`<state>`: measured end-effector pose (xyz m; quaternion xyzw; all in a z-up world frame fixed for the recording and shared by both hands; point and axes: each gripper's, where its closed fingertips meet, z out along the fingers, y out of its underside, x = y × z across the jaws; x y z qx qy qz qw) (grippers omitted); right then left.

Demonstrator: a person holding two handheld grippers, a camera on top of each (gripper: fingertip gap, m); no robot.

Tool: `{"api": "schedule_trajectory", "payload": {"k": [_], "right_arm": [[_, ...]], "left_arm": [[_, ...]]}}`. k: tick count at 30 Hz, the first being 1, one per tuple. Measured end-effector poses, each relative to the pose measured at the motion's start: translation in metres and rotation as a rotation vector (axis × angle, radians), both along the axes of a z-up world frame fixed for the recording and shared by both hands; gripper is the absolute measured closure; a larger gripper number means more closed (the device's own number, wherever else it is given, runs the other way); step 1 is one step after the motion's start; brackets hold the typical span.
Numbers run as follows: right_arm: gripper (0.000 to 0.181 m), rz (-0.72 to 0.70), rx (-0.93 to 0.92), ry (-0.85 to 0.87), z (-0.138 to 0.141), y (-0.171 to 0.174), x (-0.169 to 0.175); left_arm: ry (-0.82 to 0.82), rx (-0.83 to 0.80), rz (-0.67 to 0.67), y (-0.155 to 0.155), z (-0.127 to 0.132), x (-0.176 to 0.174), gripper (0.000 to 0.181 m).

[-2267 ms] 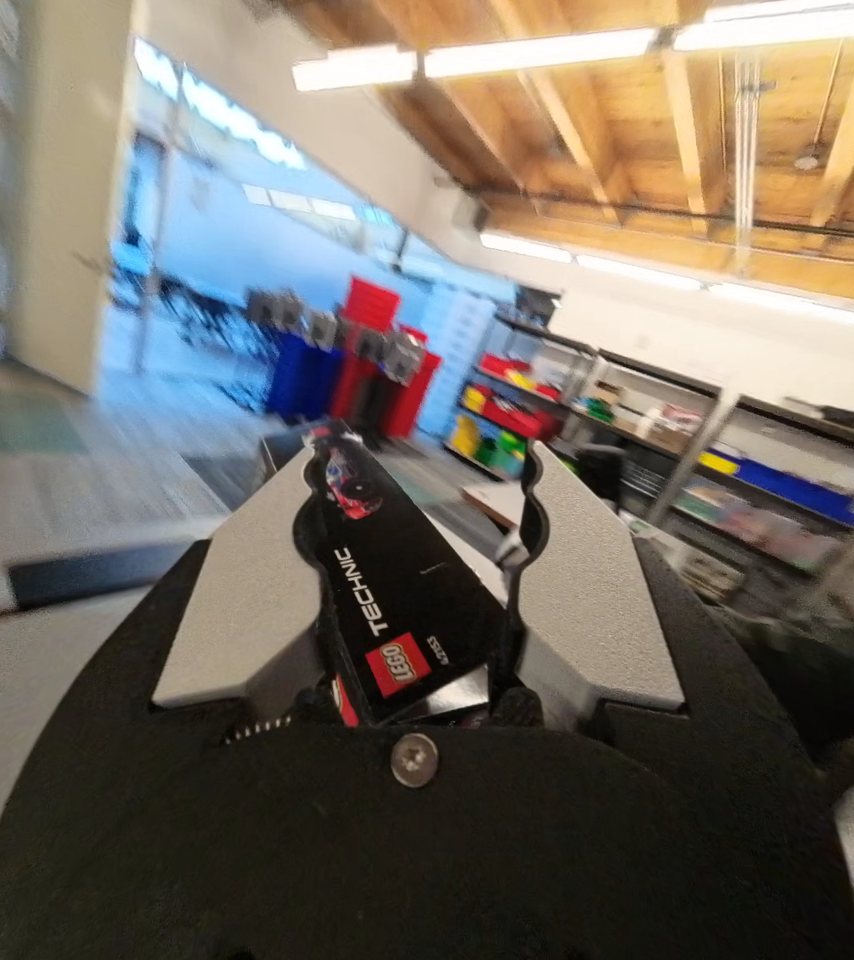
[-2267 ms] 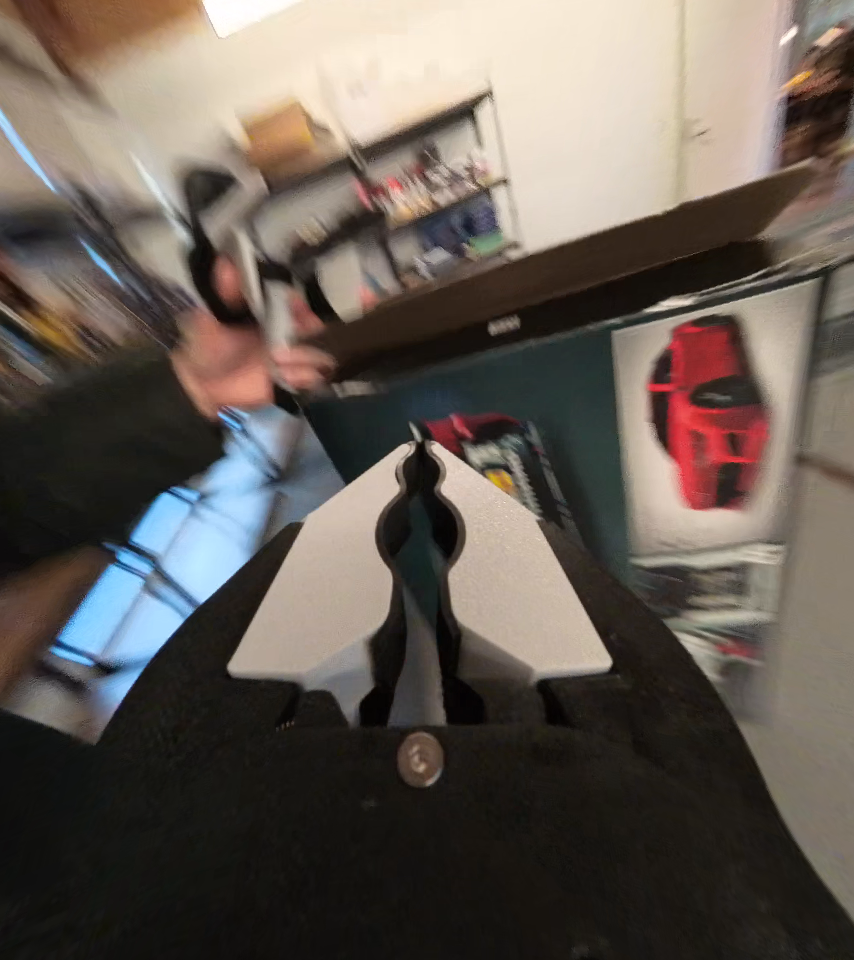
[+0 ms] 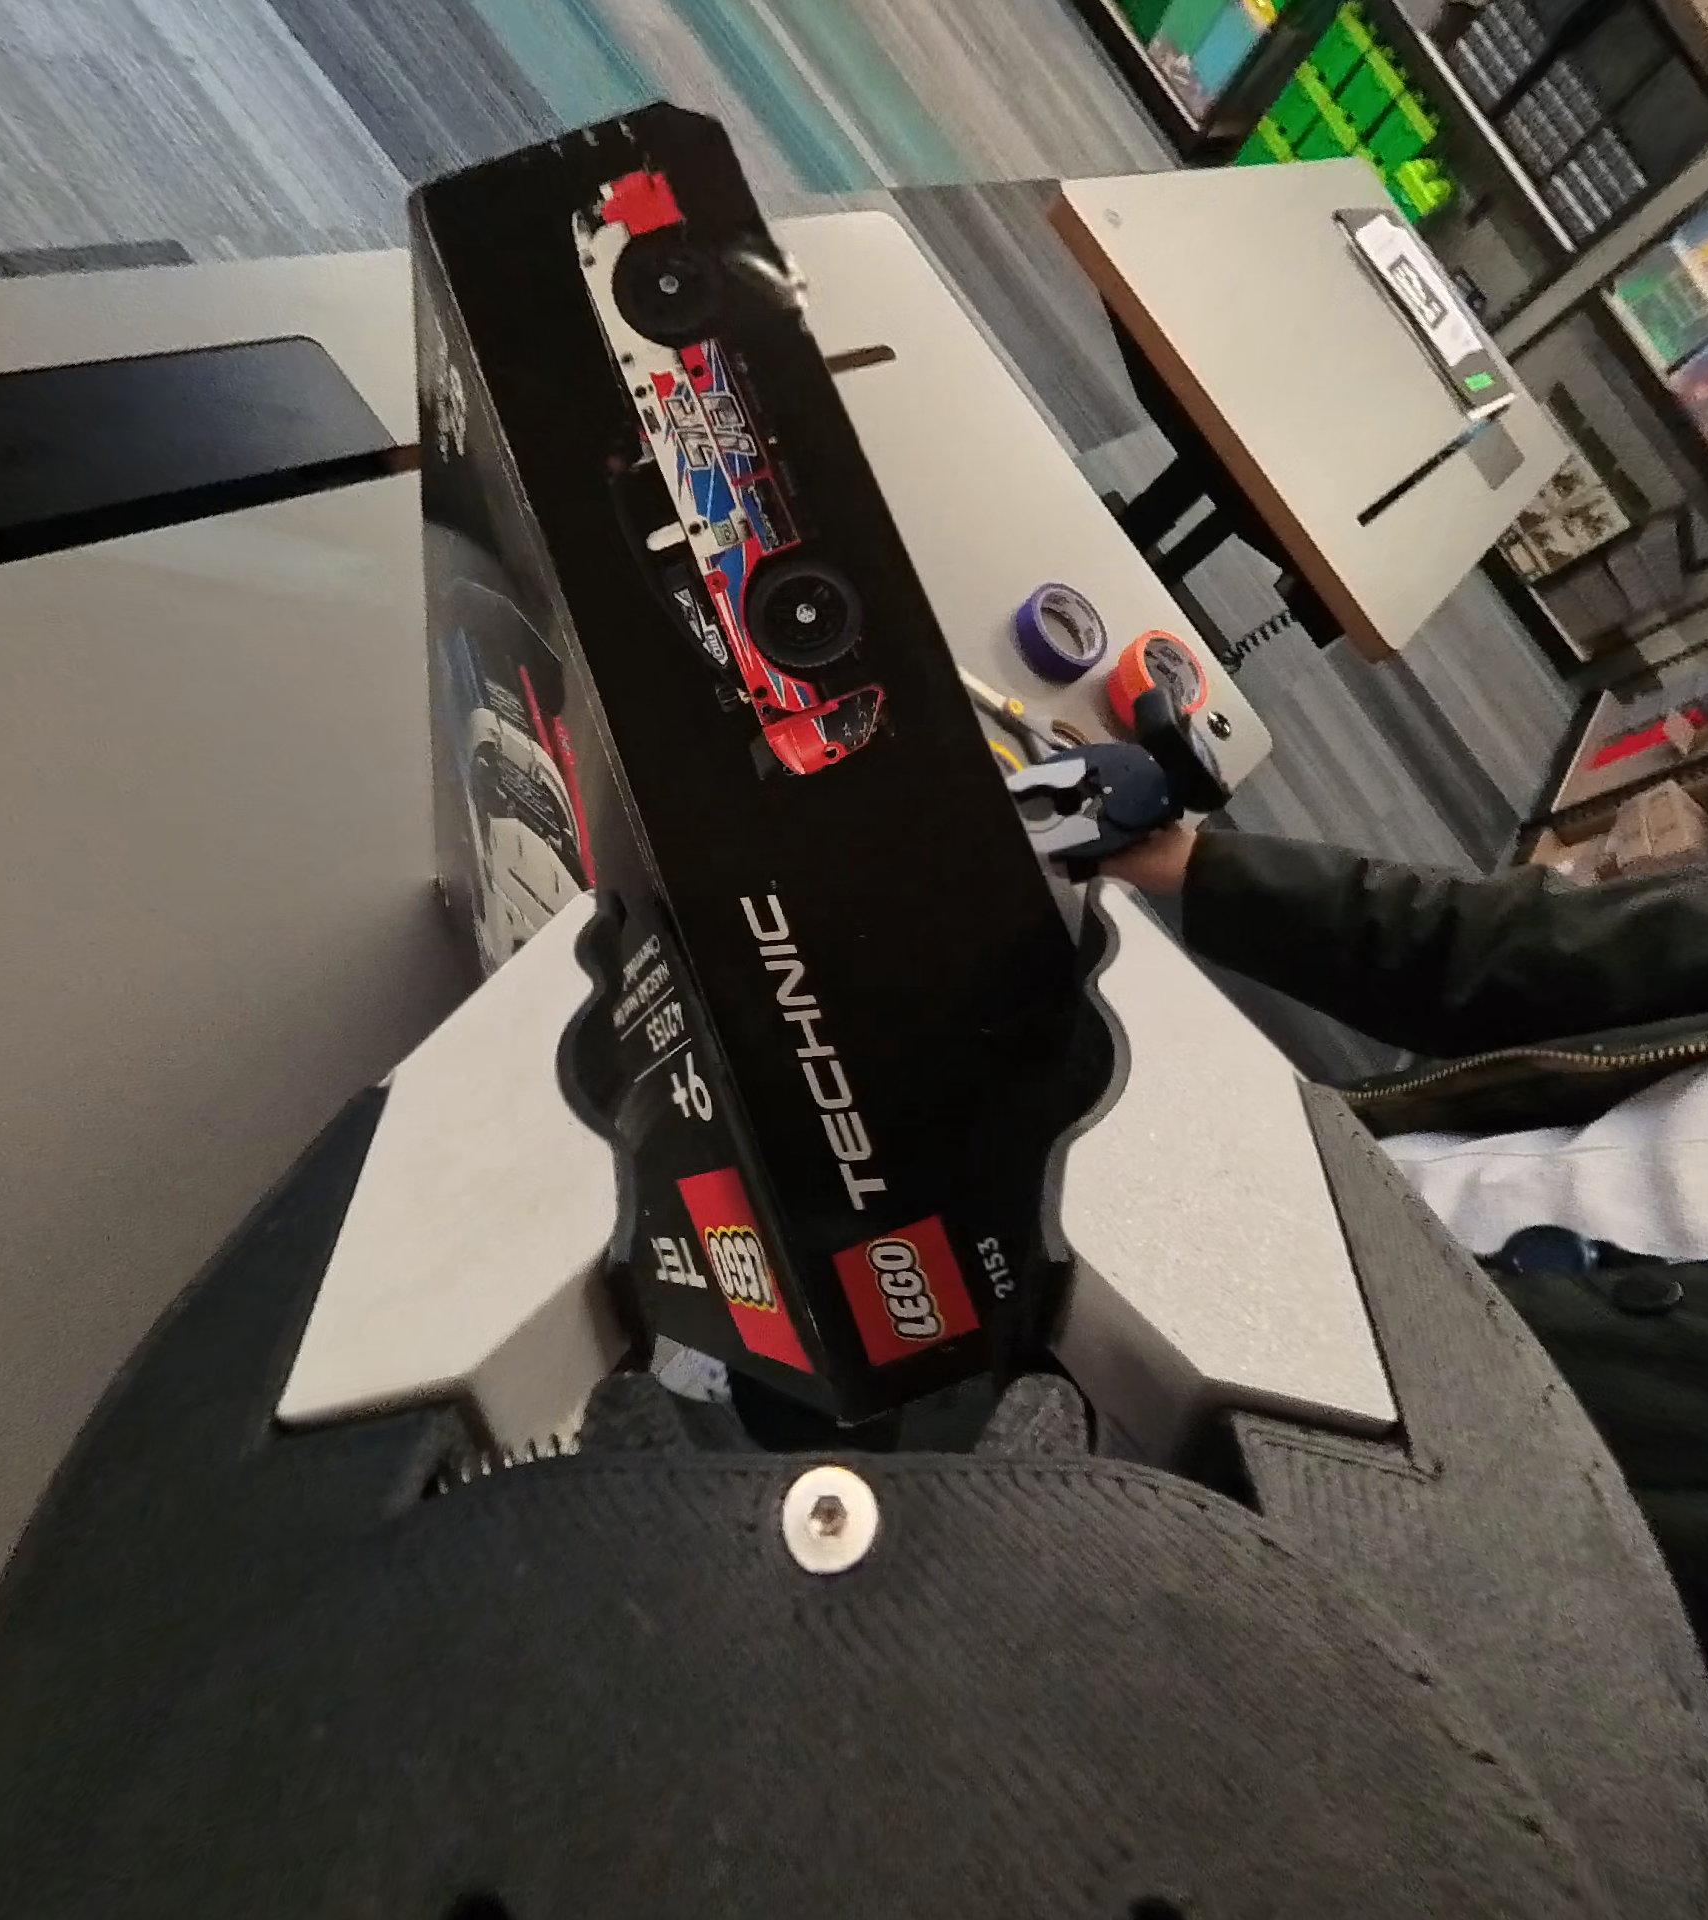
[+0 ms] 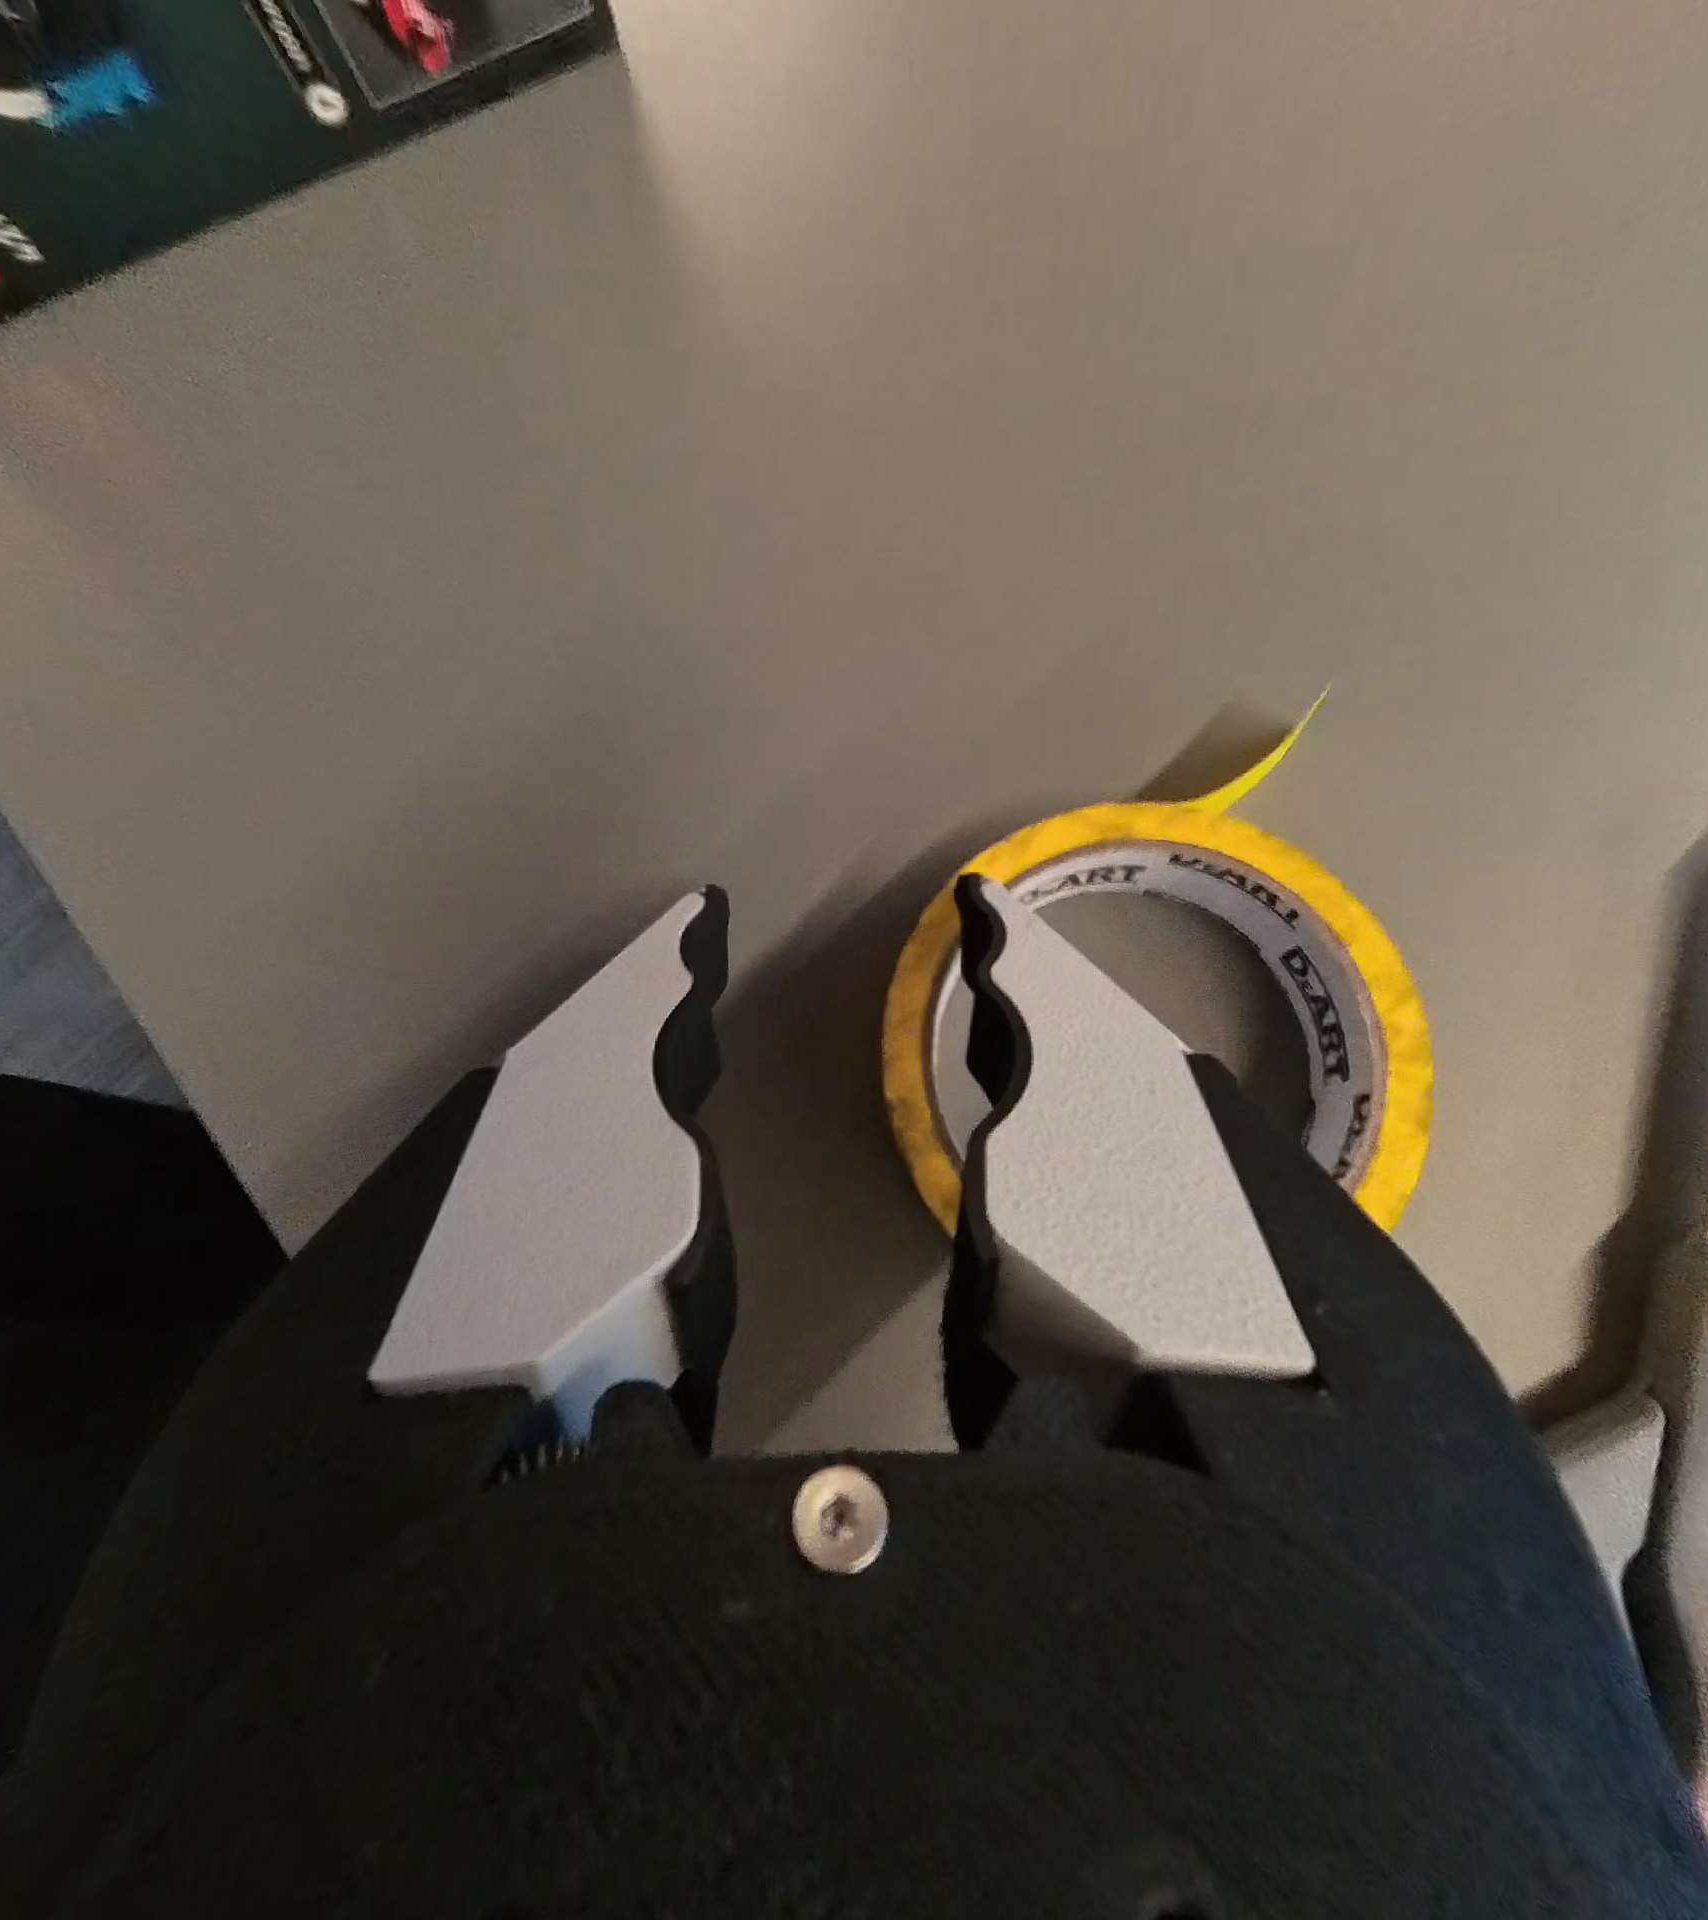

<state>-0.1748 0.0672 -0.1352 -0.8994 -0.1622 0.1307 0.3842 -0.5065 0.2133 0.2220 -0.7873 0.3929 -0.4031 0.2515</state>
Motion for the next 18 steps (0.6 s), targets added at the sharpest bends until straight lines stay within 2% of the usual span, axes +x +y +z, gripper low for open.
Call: {"api": "schedule_trajectory", "payload": {"k": [2,8,9,10,11,14,18], "right_arm": [[0.143,-0.017,-0.018,-0.003,-0.001,0.003,0.004],[0.145,0.025,-0.056,-0.086,-0.001,0.009,0.006],[0.154,-0.004,-0.067,-0.095,-0.002,0.01,0.011],[0.177,-0.029,-0.096,-0.082,-0.002,0.009,0.013],[0.181,-0.03,-0.158,-0.036,-0.006,0.005,0.009],[0.181,-0.064,-0.21,0.022,-0.011,0.002,0.0],[0.181,-0.085,-0.158,-0.104,-0.002,0.002,0.003]], "left_arm": [[-0.04,-0.012,0.018,0.0,0.008,-0.002,0.095],[-0.095,-0.008,0.034,0.0,0.018,-0.013,0.098],[-0.119,-0.009,0.032,-0.001,0.021,-0.016,0.099],[-0.148,-0.009,0.034,-0.001,0.026,-0.019,0.101],[-0.18,-0.004,0.037,-0.001,0.031,-0.023,0.102],[-0.27,0.031,0.056,-0.001,0.045,-0.043,0.105],[-0.339,0.084,0.093,-0.005,0.052,-0.082,0.108]]}}
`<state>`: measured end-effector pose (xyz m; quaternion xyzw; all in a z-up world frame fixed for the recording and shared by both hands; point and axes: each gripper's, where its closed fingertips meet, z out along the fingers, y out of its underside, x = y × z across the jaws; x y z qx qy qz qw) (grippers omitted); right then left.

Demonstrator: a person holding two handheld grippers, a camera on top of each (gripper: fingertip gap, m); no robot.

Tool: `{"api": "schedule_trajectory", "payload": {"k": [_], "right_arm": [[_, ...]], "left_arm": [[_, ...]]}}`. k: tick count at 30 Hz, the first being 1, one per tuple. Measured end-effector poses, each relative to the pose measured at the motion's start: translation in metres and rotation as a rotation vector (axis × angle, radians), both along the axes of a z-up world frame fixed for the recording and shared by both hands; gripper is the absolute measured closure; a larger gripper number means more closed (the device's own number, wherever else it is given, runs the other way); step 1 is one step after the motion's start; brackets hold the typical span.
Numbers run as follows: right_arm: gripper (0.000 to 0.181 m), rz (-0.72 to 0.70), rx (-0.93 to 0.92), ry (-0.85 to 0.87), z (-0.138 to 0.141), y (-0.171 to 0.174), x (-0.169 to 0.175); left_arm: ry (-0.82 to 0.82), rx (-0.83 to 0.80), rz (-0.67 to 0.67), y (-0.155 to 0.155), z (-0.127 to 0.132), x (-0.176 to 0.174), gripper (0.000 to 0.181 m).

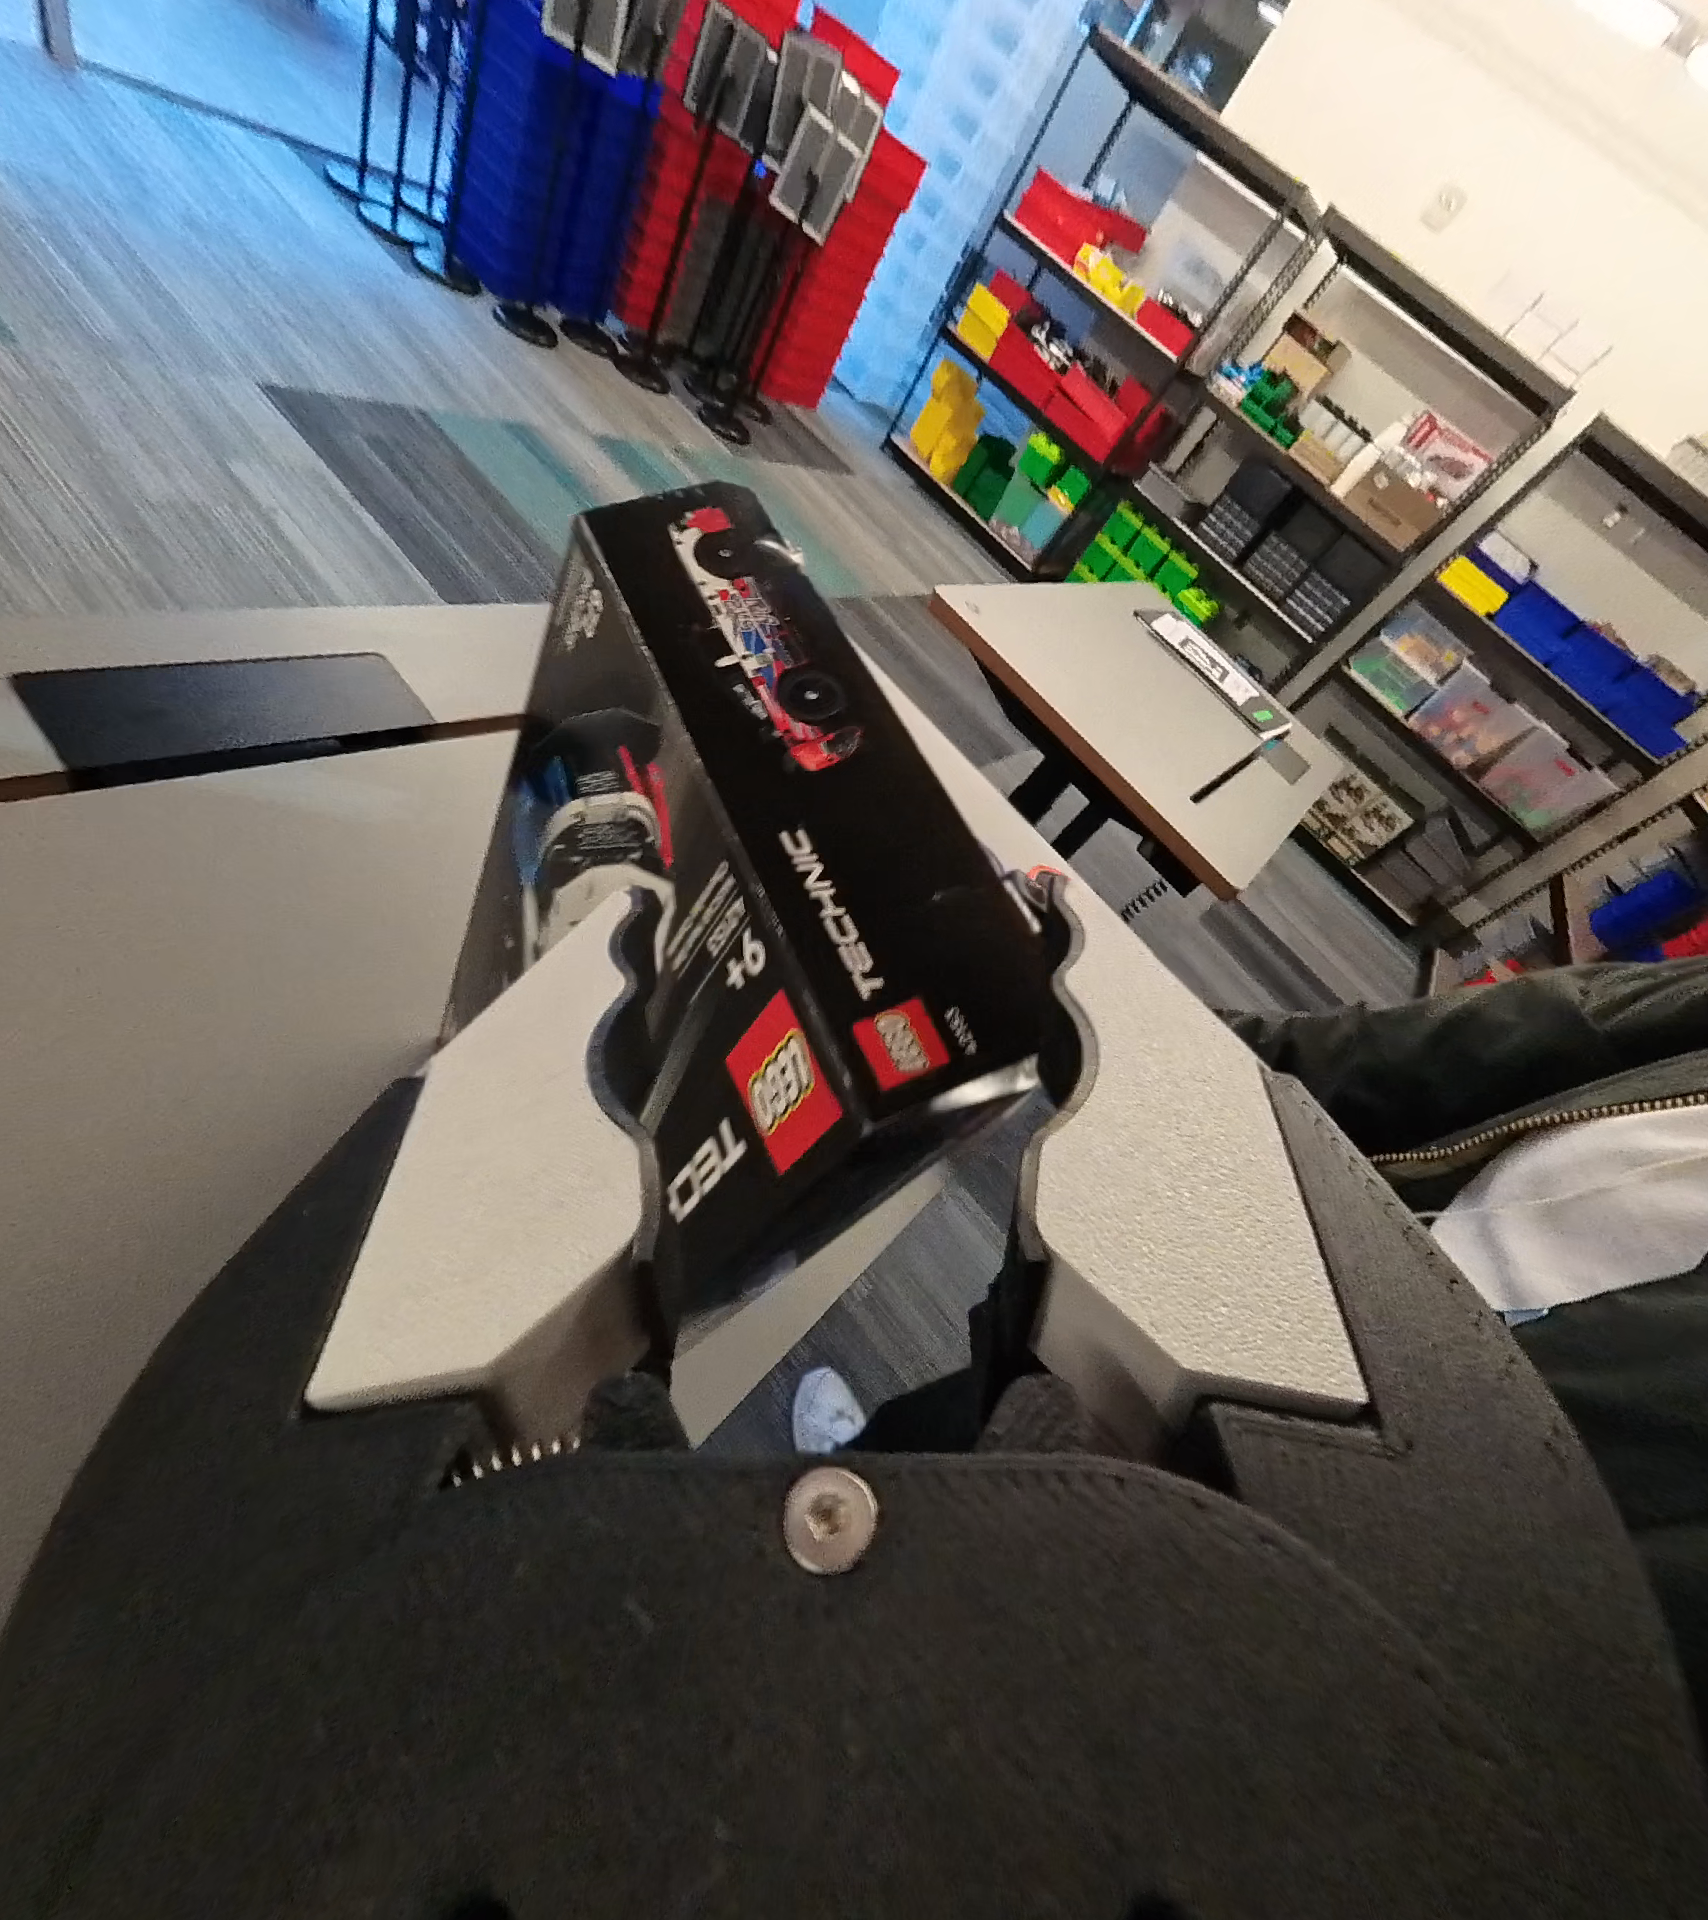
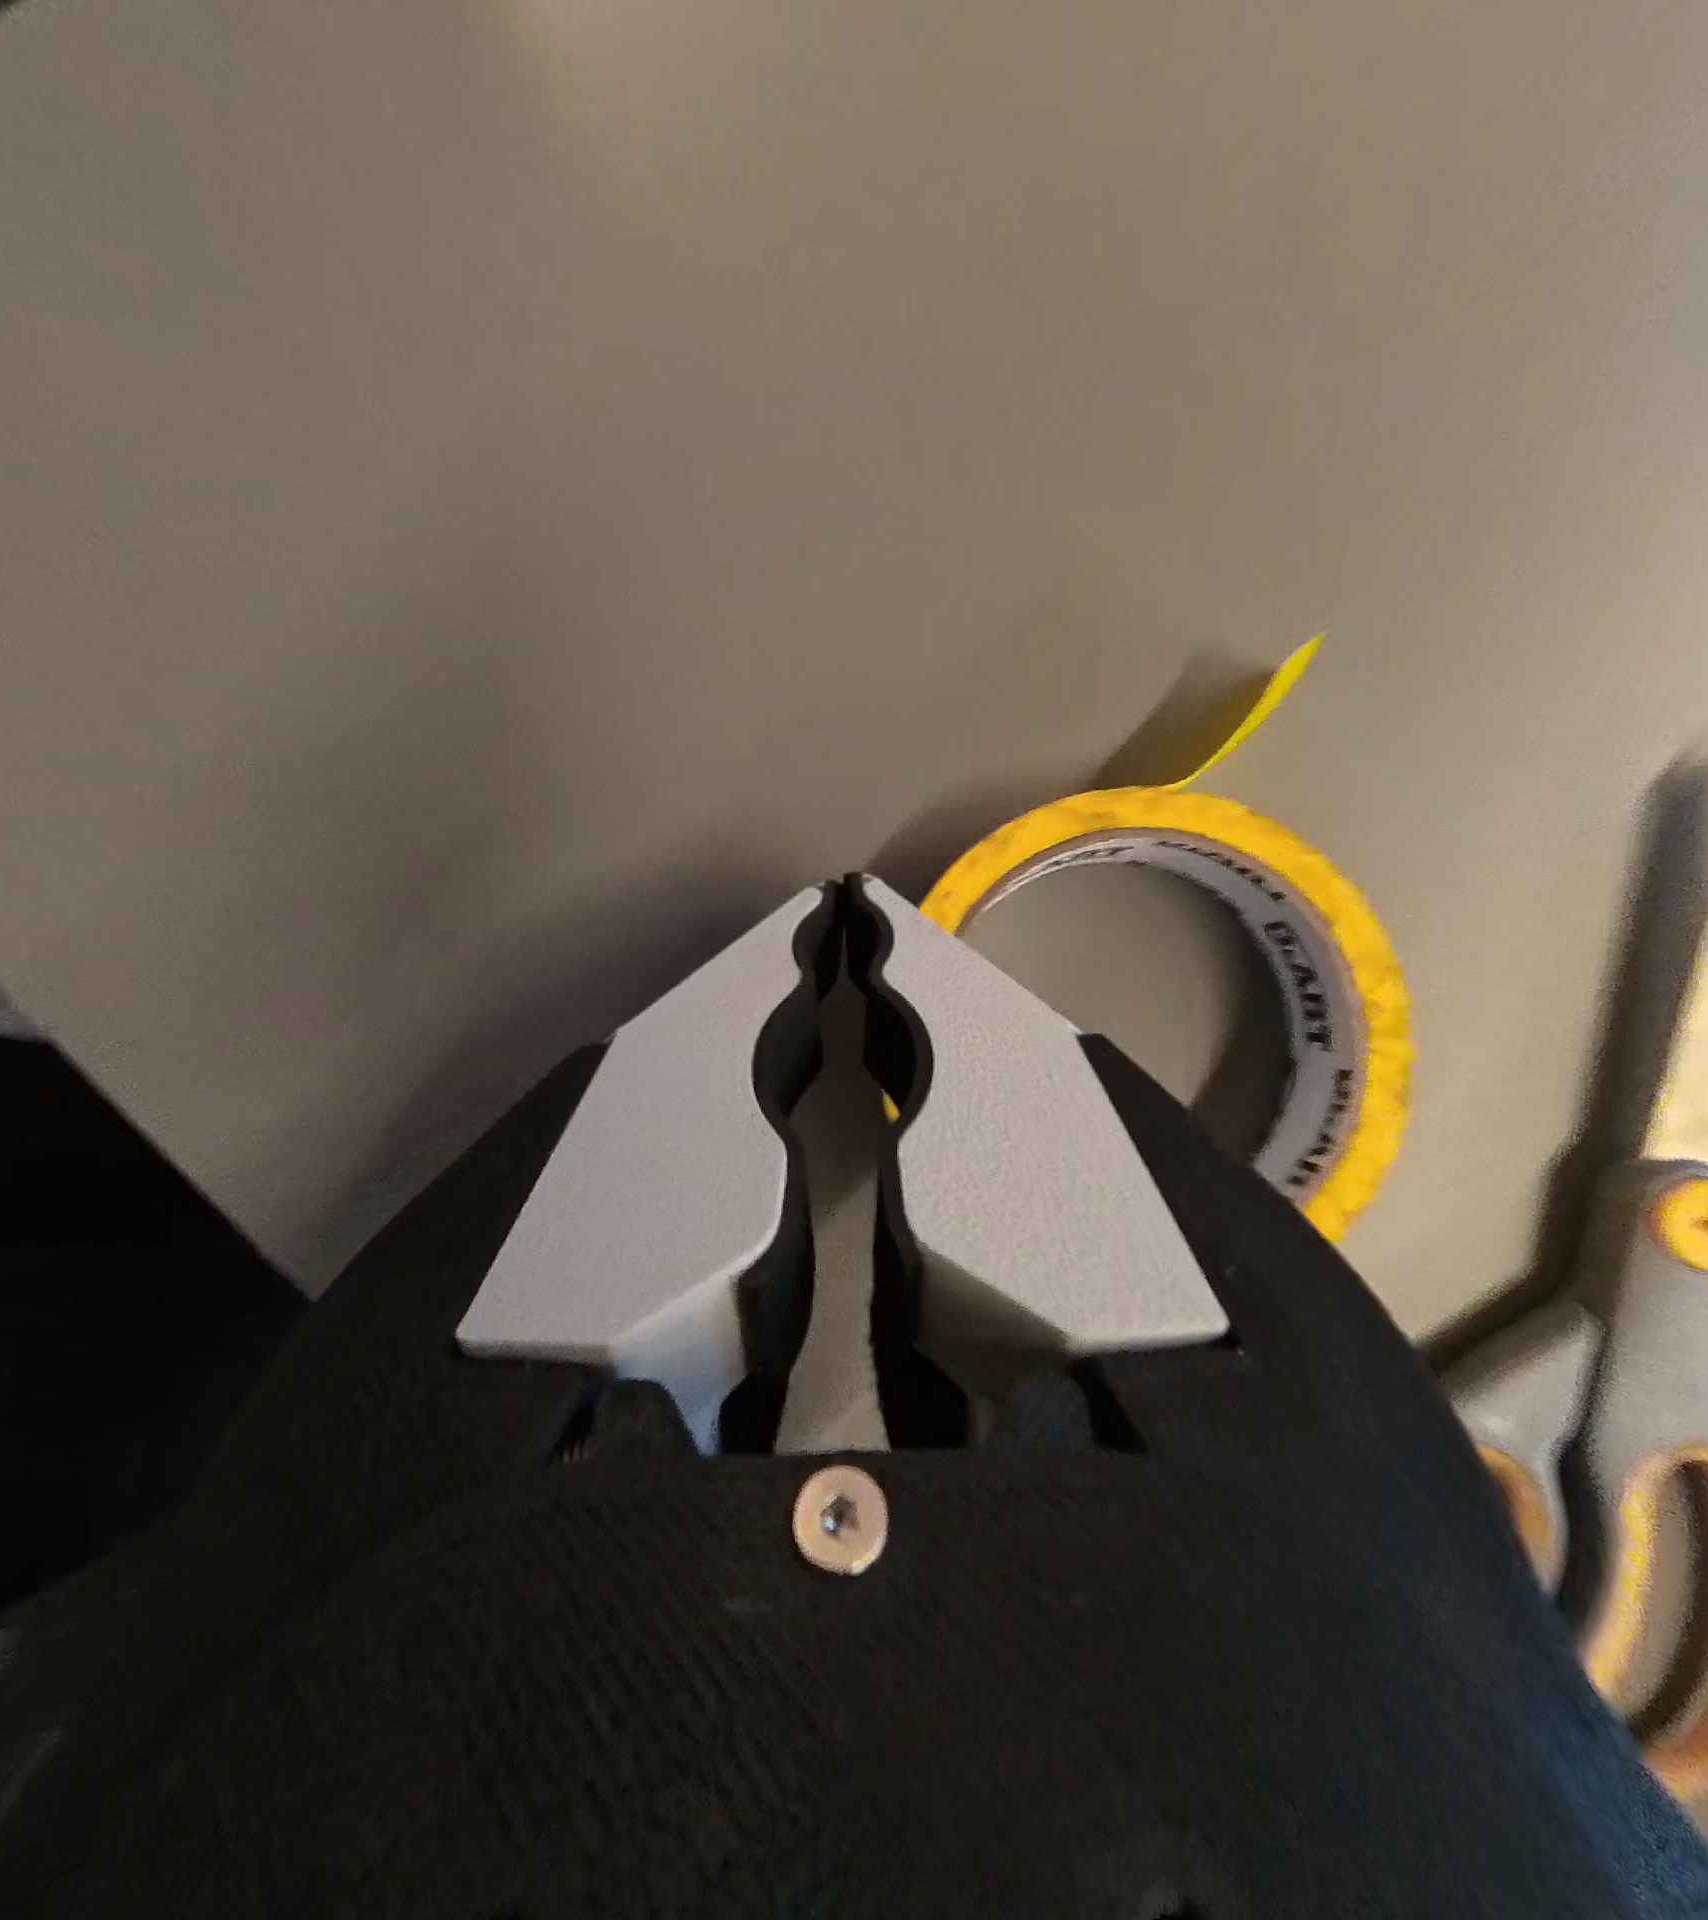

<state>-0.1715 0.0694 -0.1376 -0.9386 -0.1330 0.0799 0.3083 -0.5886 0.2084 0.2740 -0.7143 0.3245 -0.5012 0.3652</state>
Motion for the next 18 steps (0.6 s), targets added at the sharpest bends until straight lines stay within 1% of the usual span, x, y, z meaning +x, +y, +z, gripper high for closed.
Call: {"api": "schedule_trajectory", "payload": {"k": [2,3,4,7,8,10,11,12,13,14,16,18], "right_arm": [[0.179,-0.058,0.062,-0.067,0.012,0.004,0.013],[0.159,-0.1,0.078,-0.096,0.015,0.005,0.021],[0.143,-0.135,0.06,-0.115,0.013,0.004,0.028],[0.135,-0.127,-0.058,-0.048,-0.004,-0.004,0.019],[0.135,-0.126,-0.1,-0.048,-0.011,-0.007,0.017],[0.131,-0.141,-0.188,-0.102,-0.025,-0.011,0.018],[0.141,-0.15,-0.144,-0.106,-0.022,-0.003,0.016],[0.143,-0.16,-0.156,-0.092,-0.025,0.0,0.012],[0.152,-0.193,-0.154,-0.093,-0.024,0.005,0.013],[0.166,-0.207,-0.171,-0.066,-0.024,0.006,0.009],[0.169,-0.246,-0.199,-0.038,-0.024,0.008,0.005],[0.172,-0.228,-0.185,0.02,-0.015,0.01,-0.007]], "left_arm": [[-0.007,0.028,0.038,-0.002,-0.002,-0.022,0.108],[-0.011,0.041,0.063,-0.002,-0.003,-0.034,0.108],[-0.015,0.05,0.087,-0.003,-0.005,-0.045,0.108],[-0.048,0.052,0.139,-0.009,-0.012,-0.075,0.109],[-0.056,0.043,0.158,-0.011,-0.016,-0.085,0.108],[-0.072,0.022,0.192,-0.014,-0.026,-0.103,0.109],[-0.087,0.008,0.209,-0.016,-0.03,-0.111,0.109],[-0.108,-0.007,0.228,-0.017,-0.033,-0.119,0.11],[-0.129,-0.02,0.241,-0.02,-0.035,-0.125,0.11],[-0.139,-0.03,0.251,-0.023,-0.038,-0.132,0.111],[-0.135,-0.031,0.279,-0.029,-0.044,-0.144,0.112],[-0.134,-0.015,0.312,-0.035,-0.047,-0.155,0.113]]}}
